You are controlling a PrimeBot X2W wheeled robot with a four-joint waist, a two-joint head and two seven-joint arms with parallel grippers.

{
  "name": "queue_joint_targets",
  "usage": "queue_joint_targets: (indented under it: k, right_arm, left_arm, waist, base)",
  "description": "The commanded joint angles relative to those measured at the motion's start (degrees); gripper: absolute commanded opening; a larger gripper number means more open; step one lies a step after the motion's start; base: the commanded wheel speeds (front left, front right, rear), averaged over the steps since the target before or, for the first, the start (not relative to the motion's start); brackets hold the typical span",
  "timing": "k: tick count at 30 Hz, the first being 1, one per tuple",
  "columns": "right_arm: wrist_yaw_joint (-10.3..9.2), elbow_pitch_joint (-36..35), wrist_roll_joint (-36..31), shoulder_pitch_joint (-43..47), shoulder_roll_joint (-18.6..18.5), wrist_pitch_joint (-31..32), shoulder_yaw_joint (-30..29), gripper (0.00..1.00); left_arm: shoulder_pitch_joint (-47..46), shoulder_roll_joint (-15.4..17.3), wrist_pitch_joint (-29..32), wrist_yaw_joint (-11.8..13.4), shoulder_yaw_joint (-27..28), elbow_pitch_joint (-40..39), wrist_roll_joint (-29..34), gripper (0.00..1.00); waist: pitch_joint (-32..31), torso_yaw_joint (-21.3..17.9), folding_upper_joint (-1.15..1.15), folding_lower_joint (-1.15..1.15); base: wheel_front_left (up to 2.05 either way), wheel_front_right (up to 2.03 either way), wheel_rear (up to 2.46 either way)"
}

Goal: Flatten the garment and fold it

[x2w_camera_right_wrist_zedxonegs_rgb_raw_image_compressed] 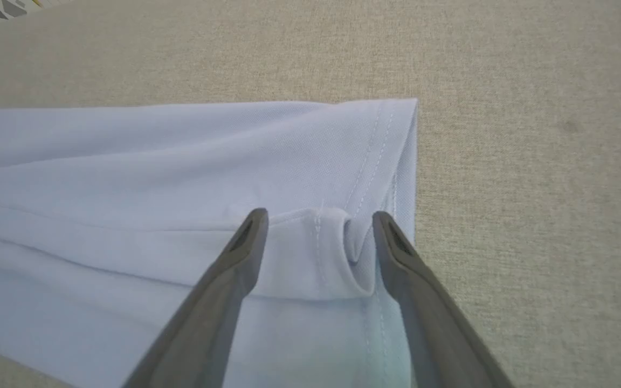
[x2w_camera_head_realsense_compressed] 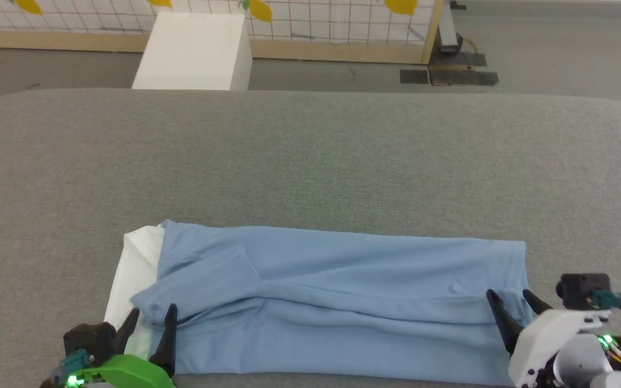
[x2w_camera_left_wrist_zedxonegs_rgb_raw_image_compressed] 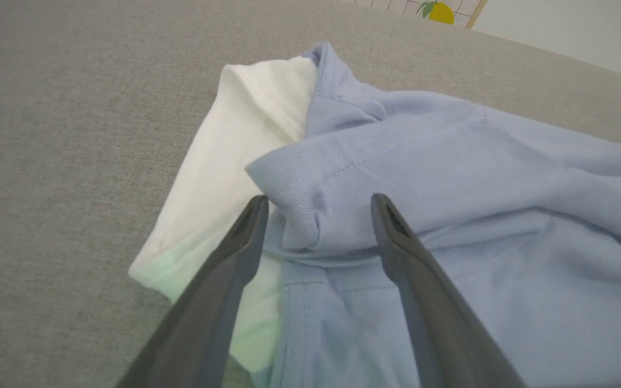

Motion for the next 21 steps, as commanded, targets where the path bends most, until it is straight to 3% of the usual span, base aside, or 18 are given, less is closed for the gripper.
queue_joint_targets:
  k: [1,10,13,21]
  right_arm:
    - [-0.08,-1.13,0.43,1.24,1.05,-1.37,-1.16,1.0]
    - [-0.08,-5.4,2.31,4.47,4.11,-7.21,-6.85,1.0]
    - [-0.08,-4.05,3.73,3.99,4.13,-7.99,-7.73,1.0]
    - [-0.08,5.81,5.38,-2.38,4.15,-3.98,-10.02,1.0]
  left_arm:
    - [-1.38,-0.16,-2.01,0.69,-0.14,-0.29,1.83,1.0]
    - [-7.81,-0.8,-6.8,2.47,1.09,-0.13,11.67,1.0]
    - [-10.02,-2.31,-6.86,2.71,2.75,-1.17,14.49,1.0]
    - [-13.27,-6.49,-6.88,-0.29,7.63,2.27,17.74,1.0]
  waist:
    - [-0.78,0.86,0.34,0.01]
    - [-1.69,1.49,0.34,0.01]
    - [-2.04,1.35,0.34,0.01]
    - [-2.35,-0.04,0.34,0.01]
  base:
    - [0.0,0.0,0.0]
    - [0.0,0.0,0.0]
    - [0.0,0.0,0.0]
    - [0.0,0.0,0.0]
